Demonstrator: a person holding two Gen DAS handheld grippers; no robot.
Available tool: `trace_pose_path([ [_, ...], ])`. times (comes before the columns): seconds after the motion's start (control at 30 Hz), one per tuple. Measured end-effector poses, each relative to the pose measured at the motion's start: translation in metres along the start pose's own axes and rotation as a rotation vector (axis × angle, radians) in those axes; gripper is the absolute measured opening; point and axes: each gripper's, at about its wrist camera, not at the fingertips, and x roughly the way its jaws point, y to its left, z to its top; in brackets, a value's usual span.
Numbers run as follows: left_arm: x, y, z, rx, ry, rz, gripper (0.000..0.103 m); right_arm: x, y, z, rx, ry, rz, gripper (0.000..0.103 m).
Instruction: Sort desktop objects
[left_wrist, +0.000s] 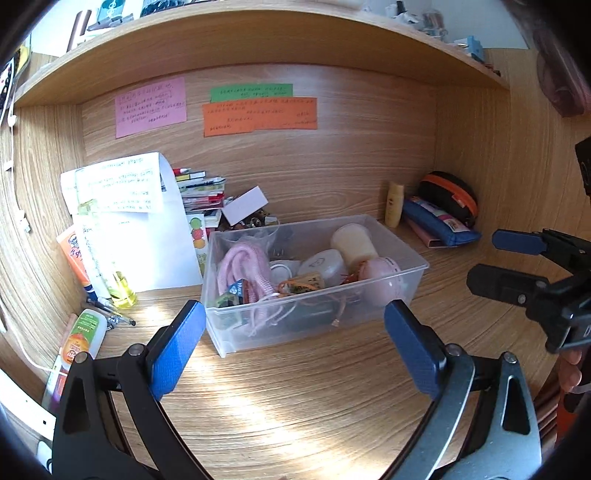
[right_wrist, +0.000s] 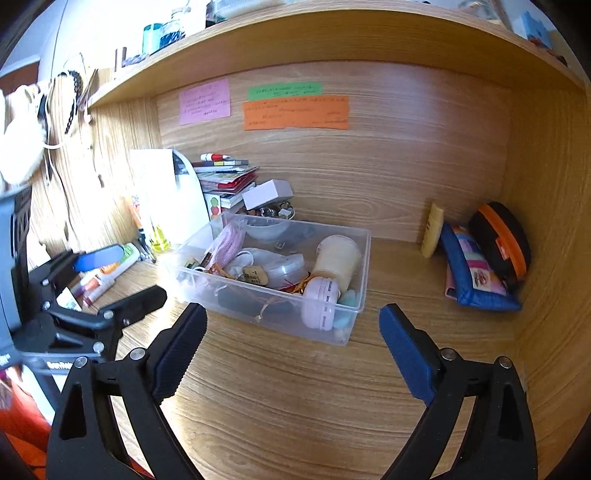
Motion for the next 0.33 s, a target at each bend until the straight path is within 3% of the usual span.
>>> trace_pose_path([
  [0.13, -0.004, -0.007, -0.001, 0.019, -0.028, 0.016, 0.099, -0.003, -0.005, -0.003, 0.033, -0.008, 0.007, 0.102],
  [0.33, -0.008, -0.006, 0.002, 0.005, -0.048, 0.004, 0.100, -0.001, -0.014, -0.006, 0.071, 0.003, 0.007, 0.102],
])
